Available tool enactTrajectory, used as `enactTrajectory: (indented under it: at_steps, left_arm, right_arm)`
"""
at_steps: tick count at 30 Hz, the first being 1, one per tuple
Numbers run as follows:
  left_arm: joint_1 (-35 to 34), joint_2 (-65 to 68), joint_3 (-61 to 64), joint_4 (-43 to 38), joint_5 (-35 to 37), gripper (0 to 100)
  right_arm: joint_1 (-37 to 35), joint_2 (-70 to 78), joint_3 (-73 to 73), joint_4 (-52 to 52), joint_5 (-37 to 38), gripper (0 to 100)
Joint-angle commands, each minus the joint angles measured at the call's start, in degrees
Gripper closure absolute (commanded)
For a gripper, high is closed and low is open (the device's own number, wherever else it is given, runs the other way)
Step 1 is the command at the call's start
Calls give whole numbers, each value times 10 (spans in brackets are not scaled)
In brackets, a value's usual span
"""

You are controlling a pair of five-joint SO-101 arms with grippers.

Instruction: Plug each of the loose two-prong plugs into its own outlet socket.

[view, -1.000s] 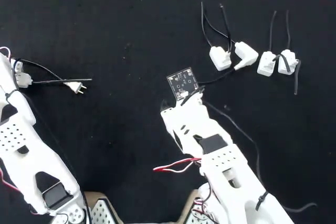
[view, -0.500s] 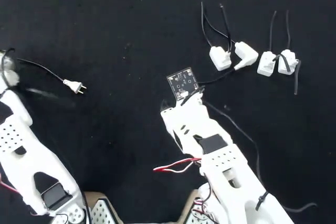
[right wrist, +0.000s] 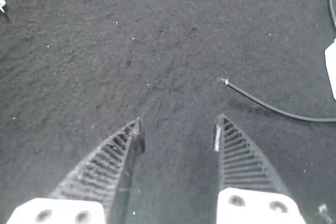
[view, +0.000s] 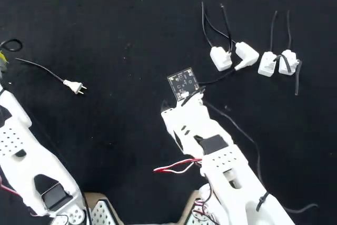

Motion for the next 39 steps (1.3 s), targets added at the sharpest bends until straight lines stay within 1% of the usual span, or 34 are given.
enactTrajectory:
  at_steps: [1, 8, 12, 17, 22, 28, 30, 33, 39]
  left_arm:
    - [12, -113, 69, 6, -51, 970]
    - [56, -328, 317, 3, -166, 970]
    - [98, -433, 450, 3, -196, 970]
    - [160, -533, 621, -6, -223, 970]
    - [224, -627, 818, -96, -223, 970]
    - [324, -745, 1055, -214, -222, 970]
    - [361, -778, 1117, -243, -221, 970]
    - [425, -811, 1193, -273, -200, 970]
    - [549, -824, 1279, -332, -164, 970]
  right_arm:
    - [11, -15, -3, -15, 2, 790]
    - [11, -15, -3, -15, 2, 790]
    - [11, -15, -2, -15, 2, 790]
    - [11, -15, -2, -15, 2, 790]
    - [13, -18, -2, -14, 2, 790]
    - [15, -19, -3, -12, 0, 790]
    - [31, -19, -5, -12, -4, 790]
    - [61, -19, -7, -14, -4, 790]
    - [68, -19, -9, -14, -4, 790]
